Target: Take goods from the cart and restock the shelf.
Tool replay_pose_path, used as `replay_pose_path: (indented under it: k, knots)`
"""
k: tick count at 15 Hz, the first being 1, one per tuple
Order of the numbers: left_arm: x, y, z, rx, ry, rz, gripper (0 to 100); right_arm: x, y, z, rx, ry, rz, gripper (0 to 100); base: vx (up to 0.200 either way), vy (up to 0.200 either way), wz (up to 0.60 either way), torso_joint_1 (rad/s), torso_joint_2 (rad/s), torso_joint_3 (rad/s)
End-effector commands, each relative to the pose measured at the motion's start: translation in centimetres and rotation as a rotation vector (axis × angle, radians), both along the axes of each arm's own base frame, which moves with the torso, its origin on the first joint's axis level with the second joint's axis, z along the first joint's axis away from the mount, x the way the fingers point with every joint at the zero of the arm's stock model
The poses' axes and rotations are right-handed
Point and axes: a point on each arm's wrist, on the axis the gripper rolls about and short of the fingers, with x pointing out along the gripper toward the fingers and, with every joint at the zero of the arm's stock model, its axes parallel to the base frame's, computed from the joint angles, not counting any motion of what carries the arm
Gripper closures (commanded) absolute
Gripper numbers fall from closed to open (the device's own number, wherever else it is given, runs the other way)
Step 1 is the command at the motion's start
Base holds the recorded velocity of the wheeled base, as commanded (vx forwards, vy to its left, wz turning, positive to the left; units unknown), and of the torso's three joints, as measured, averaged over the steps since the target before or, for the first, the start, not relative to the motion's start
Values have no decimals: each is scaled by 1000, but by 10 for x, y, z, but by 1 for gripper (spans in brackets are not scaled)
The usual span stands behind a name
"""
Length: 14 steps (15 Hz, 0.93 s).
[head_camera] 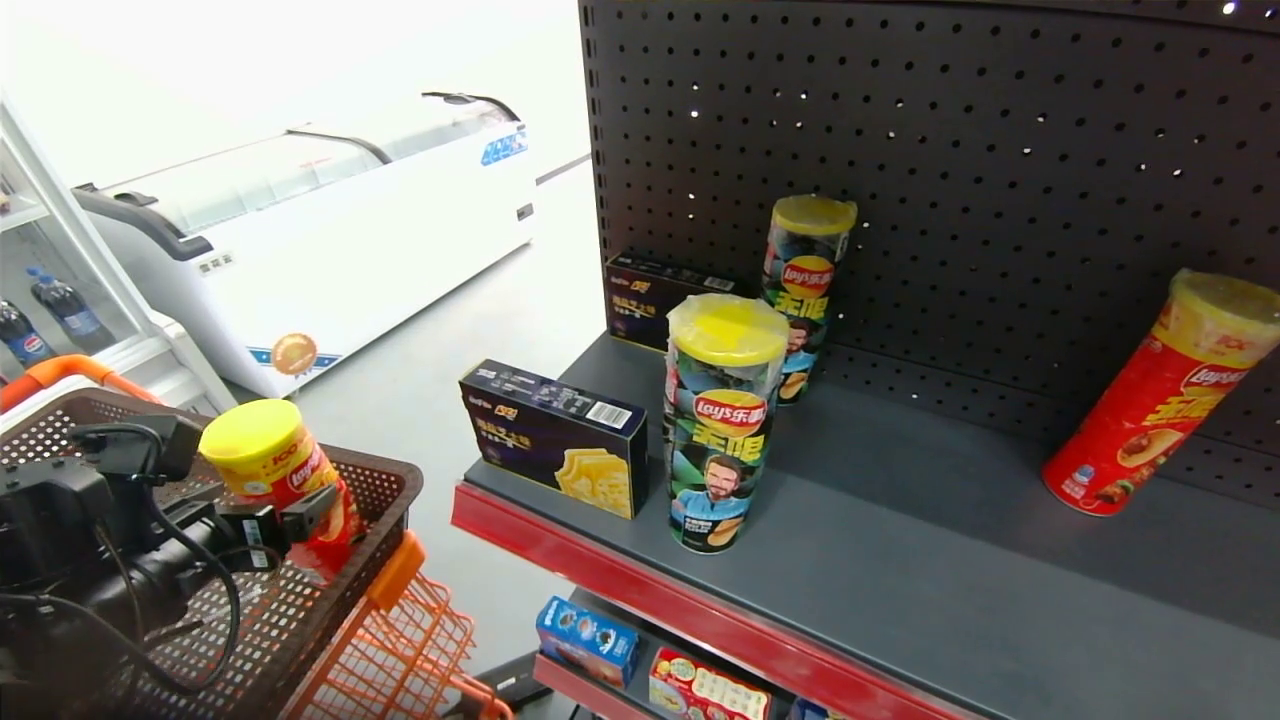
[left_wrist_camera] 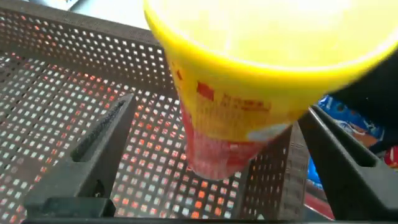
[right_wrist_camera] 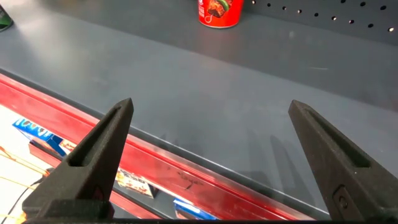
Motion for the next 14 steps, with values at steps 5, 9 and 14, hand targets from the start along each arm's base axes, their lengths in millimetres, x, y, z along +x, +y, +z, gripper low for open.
replay_pose_path:
  k: [5,9,14]
  knots:
    - [17,3,-25,2,2,-2,0,0,0,0,-1,1,0,0,0,0,0,0,0,0]
    - [25,5,-24,3,-27,-2,100,0,0,0,-1,1,0,0,0,0,0,0,0,0]
    - [31,1,-20,13,-51,-20,100,0,0,0,1,1,0,0,0,0,0,0,0,0]
